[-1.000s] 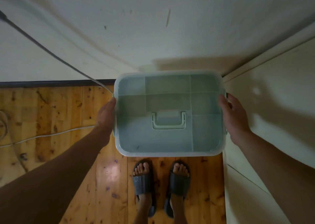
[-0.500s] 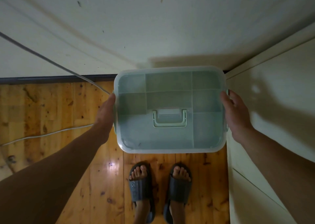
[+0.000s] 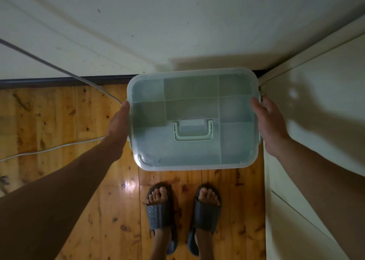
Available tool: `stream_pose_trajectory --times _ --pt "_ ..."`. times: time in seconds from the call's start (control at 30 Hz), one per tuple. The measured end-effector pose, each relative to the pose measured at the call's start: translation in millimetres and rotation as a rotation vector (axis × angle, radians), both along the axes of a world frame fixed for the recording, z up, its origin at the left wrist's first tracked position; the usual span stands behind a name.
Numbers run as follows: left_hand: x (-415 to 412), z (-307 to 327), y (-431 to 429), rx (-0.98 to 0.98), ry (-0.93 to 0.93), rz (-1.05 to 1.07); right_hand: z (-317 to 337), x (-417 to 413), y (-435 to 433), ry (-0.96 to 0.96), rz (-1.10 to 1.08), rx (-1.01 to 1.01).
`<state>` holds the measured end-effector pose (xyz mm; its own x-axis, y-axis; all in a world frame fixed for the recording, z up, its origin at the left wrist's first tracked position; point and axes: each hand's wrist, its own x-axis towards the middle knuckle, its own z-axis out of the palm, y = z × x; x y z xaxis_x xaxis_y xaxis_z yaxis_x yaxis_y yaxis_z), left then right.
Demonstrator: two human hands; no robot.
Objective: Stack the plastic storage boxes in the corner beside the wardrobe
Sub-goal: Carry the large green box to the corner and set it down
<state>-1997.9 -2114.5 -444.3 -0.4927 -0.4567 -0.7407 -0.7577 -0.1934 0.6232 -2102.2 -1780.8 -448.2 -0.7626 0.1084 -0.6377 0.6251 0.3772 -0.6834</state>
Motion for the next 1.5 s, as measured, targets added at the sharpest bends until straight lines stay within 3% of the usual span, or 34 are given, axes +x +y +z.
stream_pose_trajectory --times 0.97,1.23,1.5 --pt "-6.6 -18.6 -1.7 -0.019 -0.002 -0.080 -18.1 -7.3 -4.5 -0.064 0.062 0.043" --pt "-6.0 -11.6 -0.6 -0.033 -0.012 -0.112 -9.0 4.7 -18.7 0.026 0.067 0.210" --pt "-3.2 2.9 6.7 -0.021 -0.003 -0.057 4.5 14.3 -28.3 0.118 0.131 0.202"
